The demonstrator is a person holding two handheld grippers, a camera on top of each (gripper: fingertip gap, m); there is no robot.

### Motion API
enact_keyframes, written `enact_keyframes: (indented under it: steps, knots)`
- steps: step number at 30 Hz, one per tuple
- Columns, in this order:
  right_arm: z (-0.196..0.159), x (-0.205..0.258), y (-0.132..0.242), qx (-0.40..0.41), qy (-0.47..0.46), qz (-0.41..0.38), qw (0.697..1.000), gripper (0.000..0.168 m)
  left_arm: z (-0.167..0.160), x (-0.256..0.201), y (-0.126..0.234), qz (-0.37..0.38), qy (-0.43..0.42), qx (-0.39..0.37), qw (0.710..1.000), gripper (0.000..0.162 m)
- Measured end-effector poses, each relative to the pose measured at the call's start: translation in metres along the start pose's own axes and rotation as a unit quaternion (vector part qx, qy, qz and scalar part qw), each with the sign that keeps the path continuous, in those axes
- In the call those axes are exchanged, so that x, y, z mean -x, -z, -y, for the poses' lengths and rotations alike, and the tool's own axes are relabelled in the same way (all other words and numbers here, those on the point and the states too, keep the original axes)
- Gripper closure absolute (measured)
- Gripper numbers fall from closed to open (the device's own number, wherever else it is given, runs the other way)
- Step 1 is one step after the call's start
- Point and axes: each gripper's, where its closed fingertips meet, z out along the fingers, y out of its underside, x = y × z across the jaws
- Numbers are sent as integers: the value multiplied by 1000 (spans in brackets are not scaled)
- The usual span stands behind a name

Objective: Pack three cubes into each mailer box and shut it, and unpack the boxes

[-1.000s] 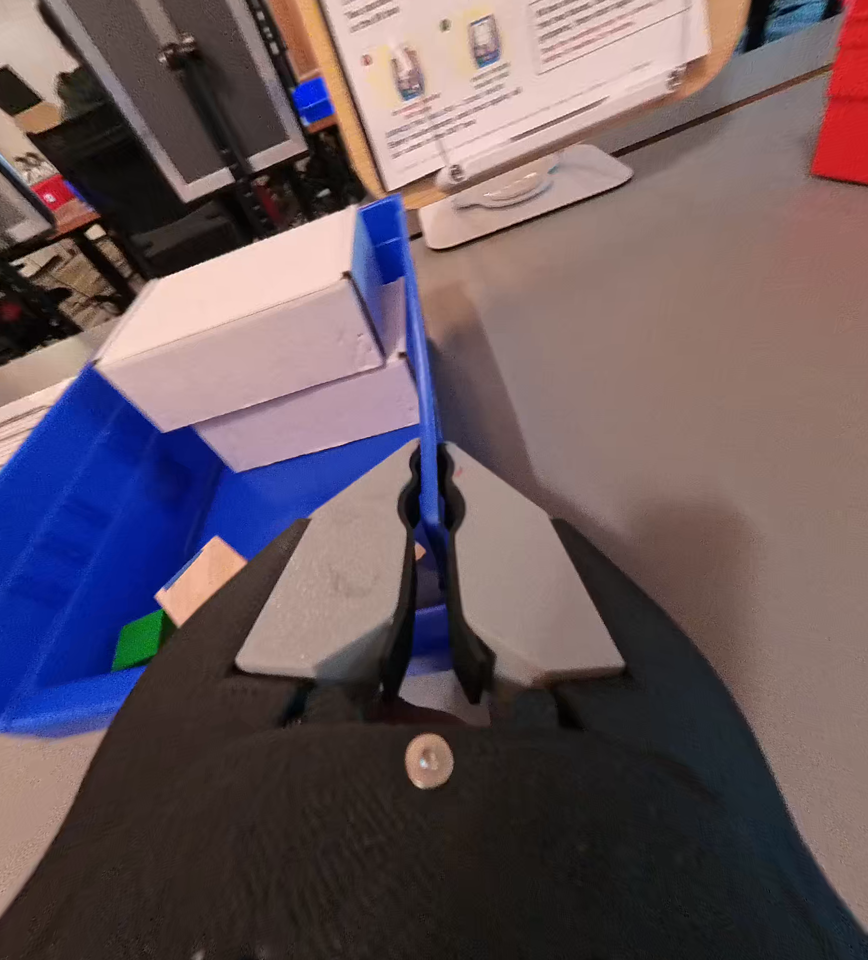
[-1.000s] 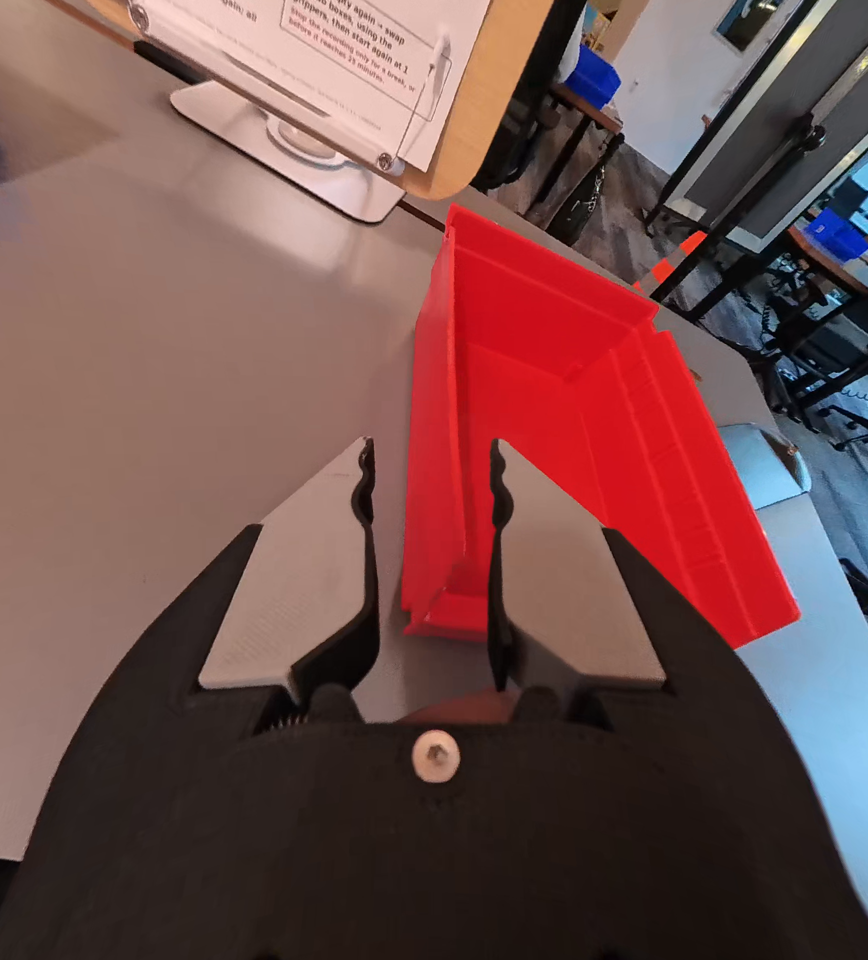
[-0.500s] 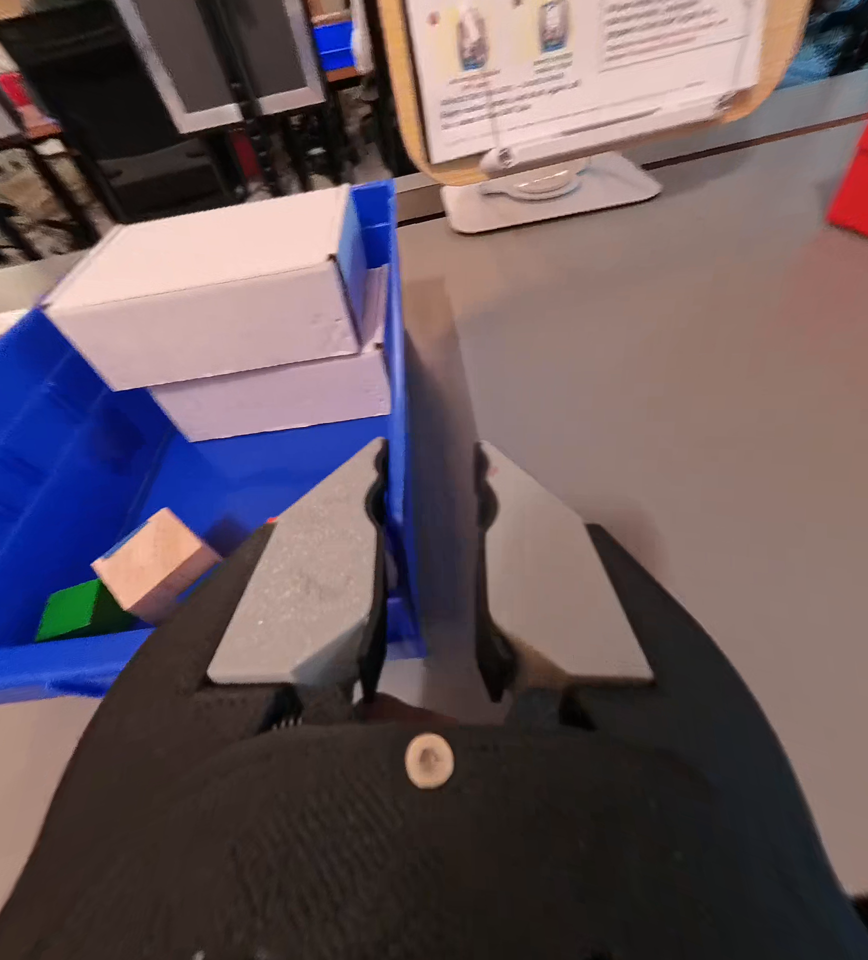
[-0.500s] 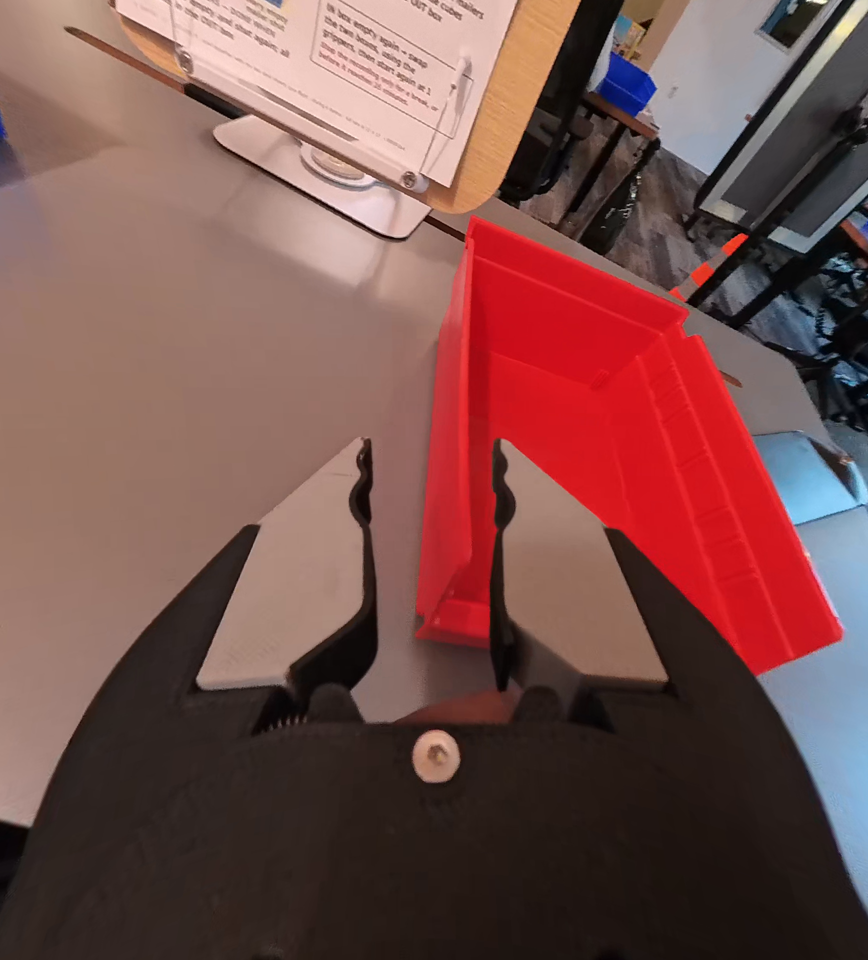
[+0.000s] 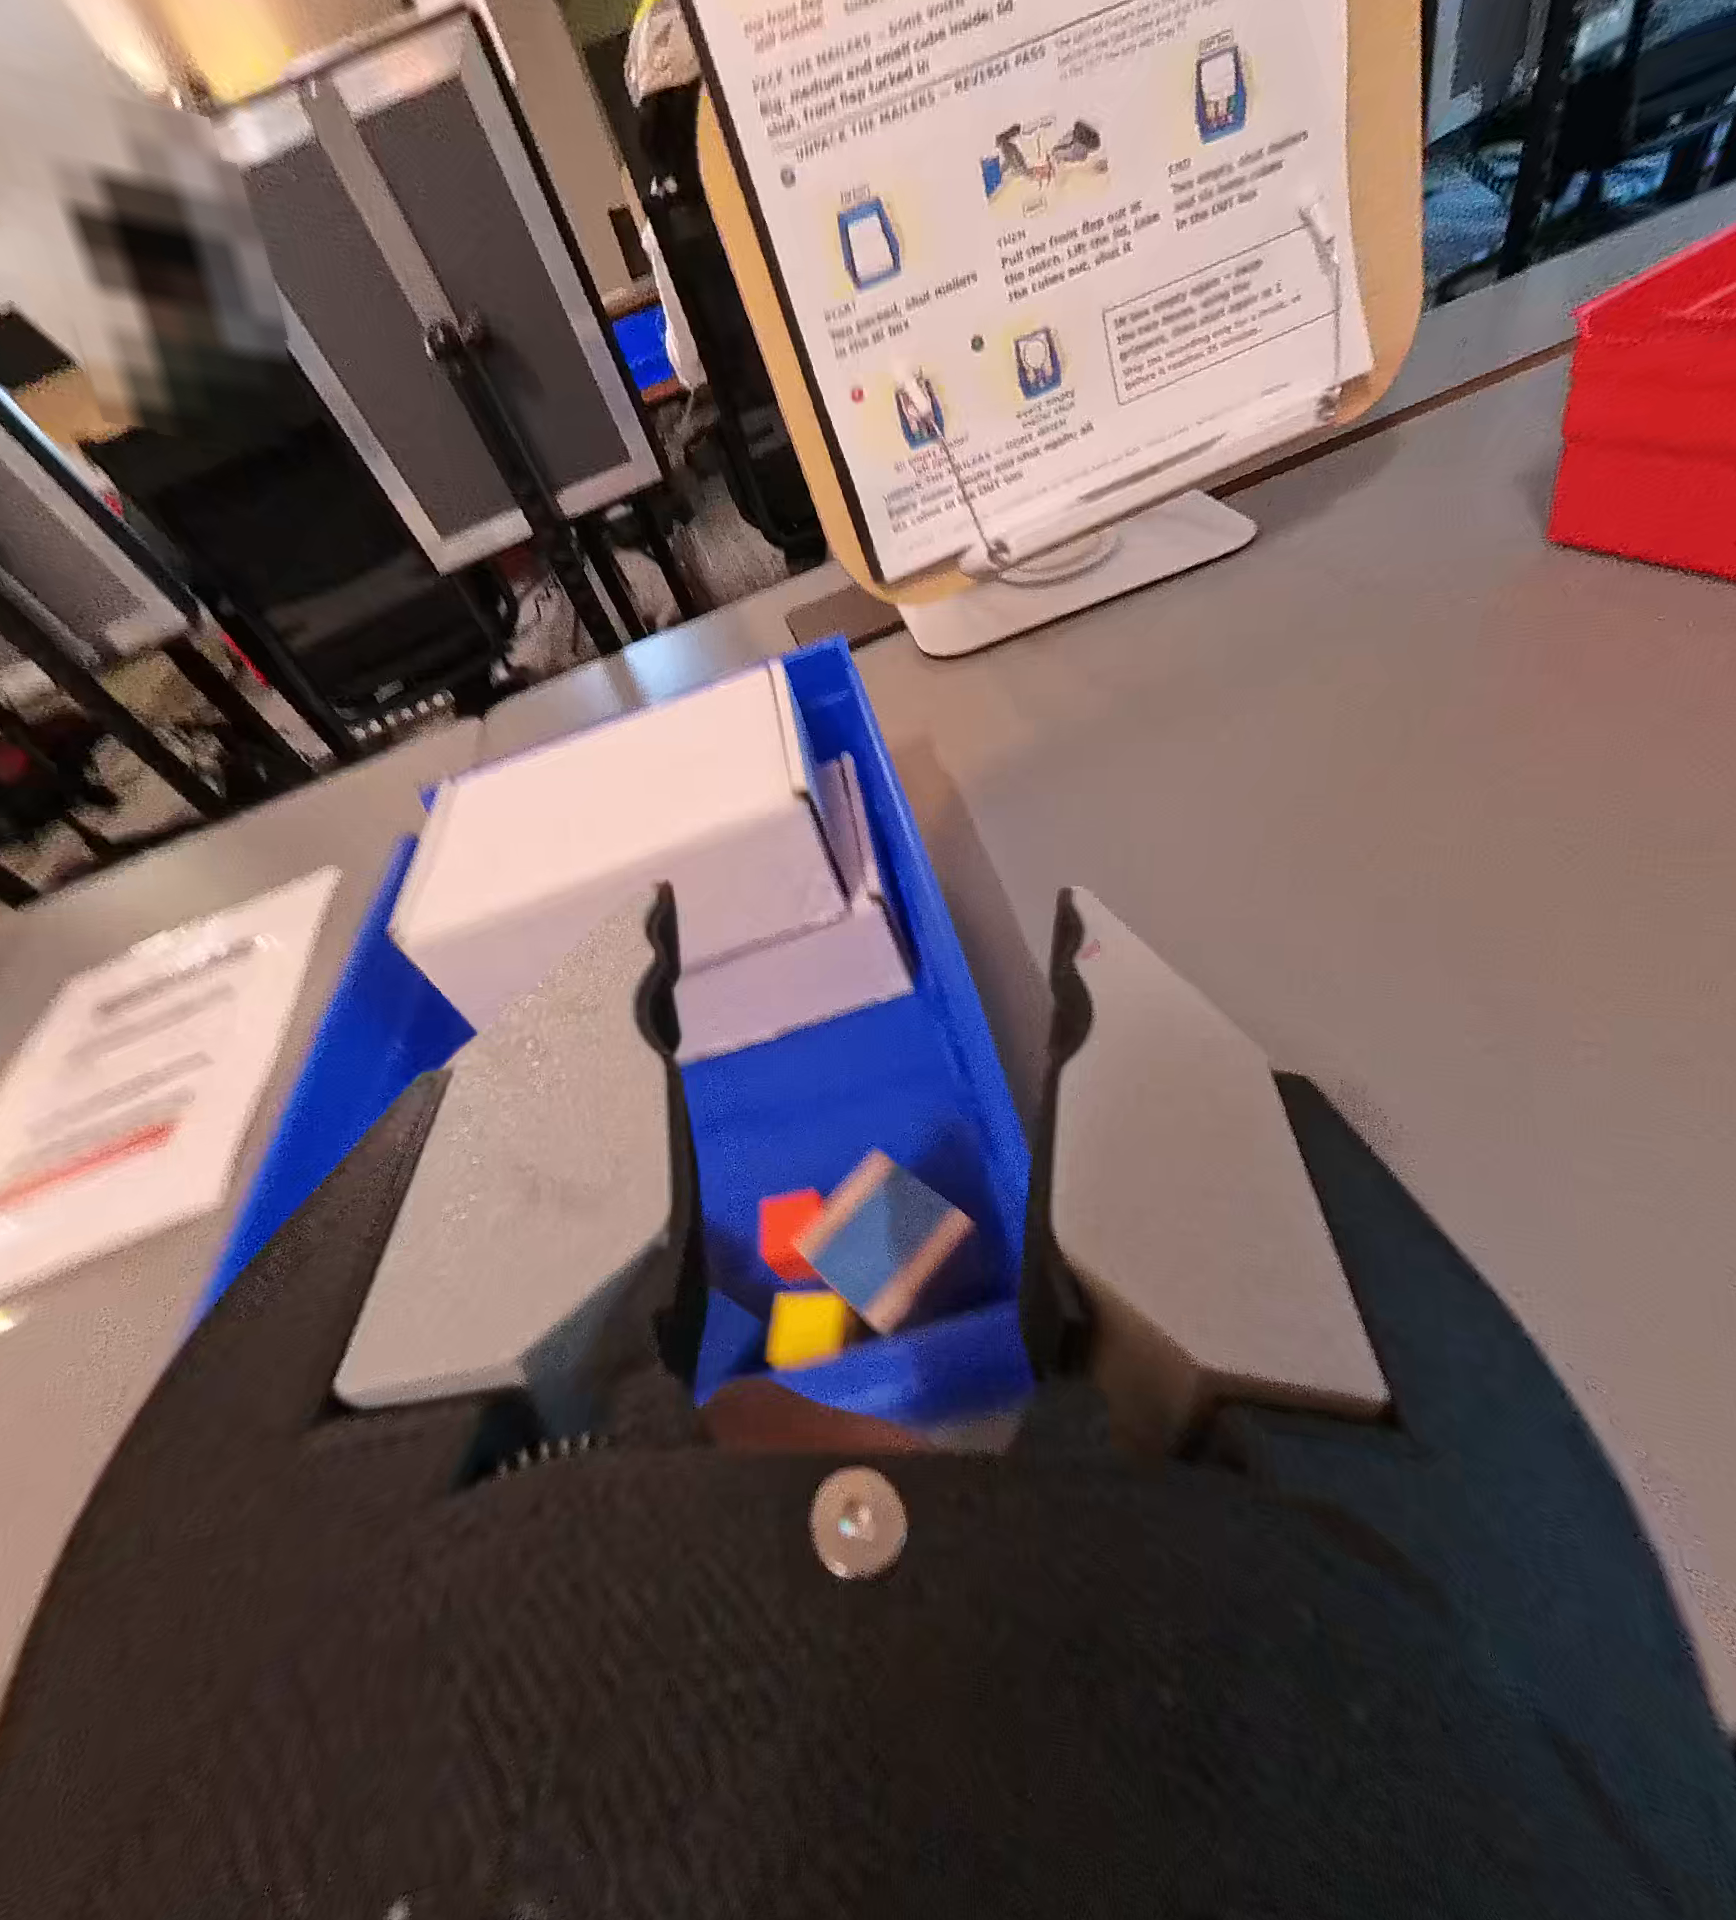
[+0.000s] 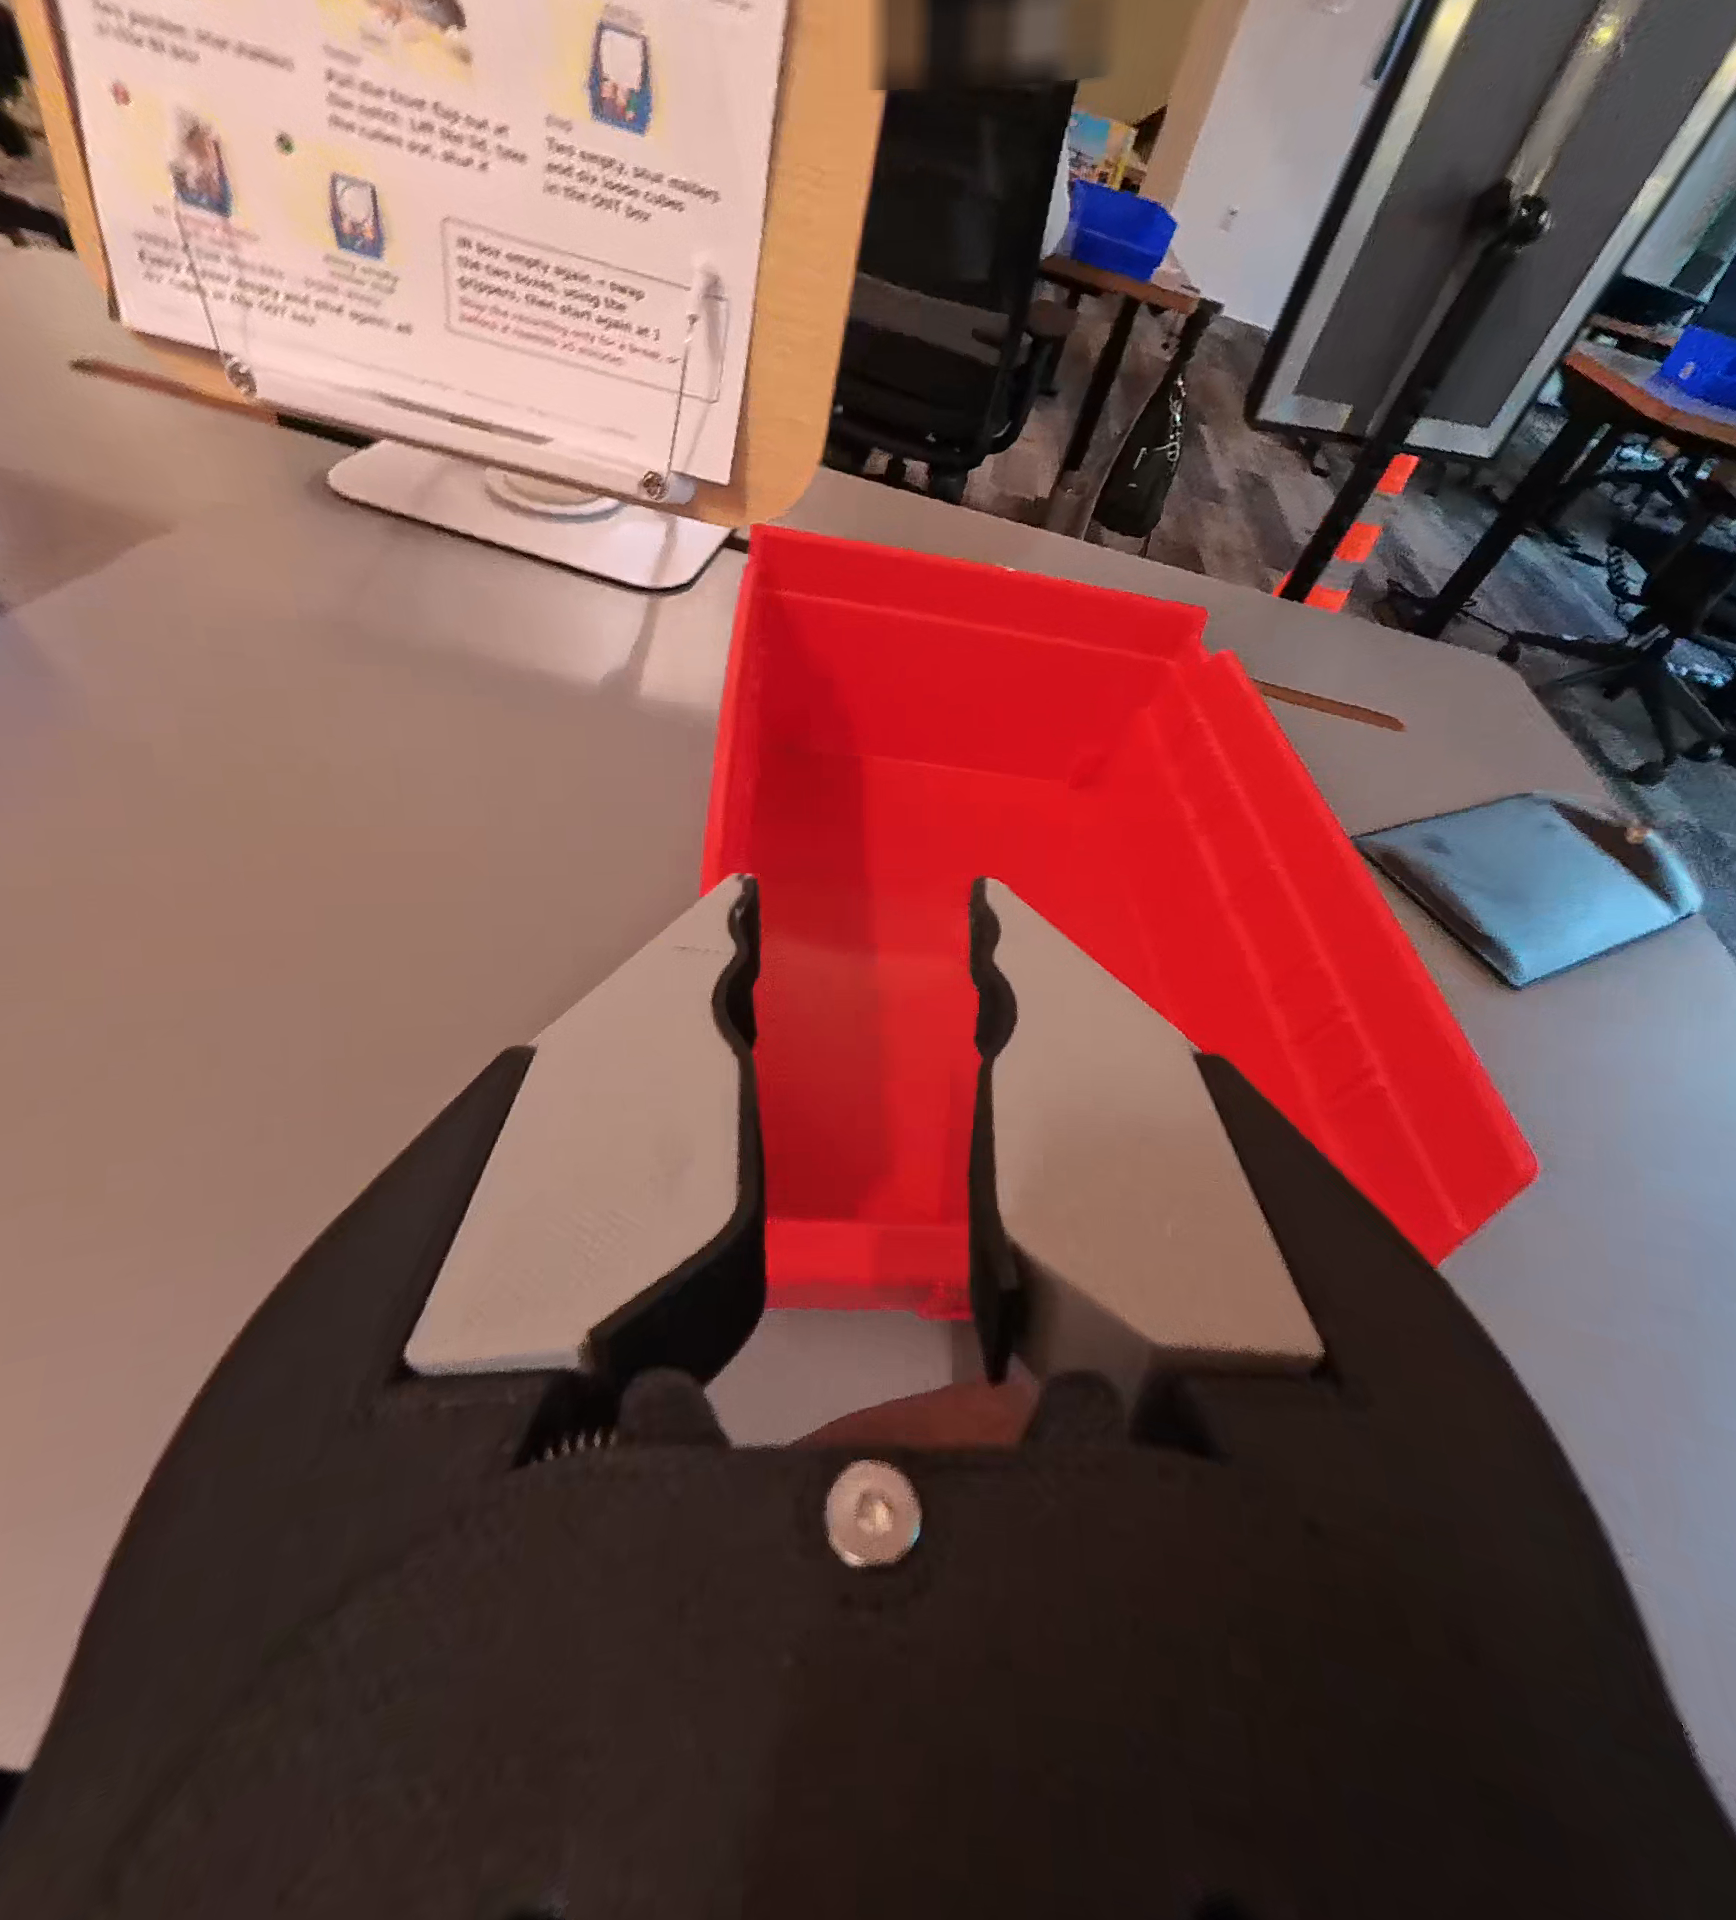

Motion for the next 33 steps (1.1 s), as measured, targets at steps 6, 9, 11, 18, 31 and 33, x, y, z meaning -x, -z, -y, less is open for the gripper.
enact_keyframes:
  steps: [6,9,11,18,31,33]
  knots:
    - [1,-7,0,-4,4,-6,1000,131,19,58,-73,12,-162,26,986,91]
    - [-3,-8,-4,3,20,-13,1000,131,-2,59,-103,-36,-241,71,967,89]
    - [-7,-8,-8,9,24,-11,1000,131,-17,49,-116,-74,-284,92,952,87]
    - [-14,-21,-15,19,29,-20,999,131,-67,50,-137,-102,-411,145,894,85]
    - [-13,-25,-16,12,29,-20,999,131,-97,123,-135,12,-560,152,814,90]
    - [-12,-25,-15,11,28,-18,999,131,-96,122,-135,14,-571,151,807,93]
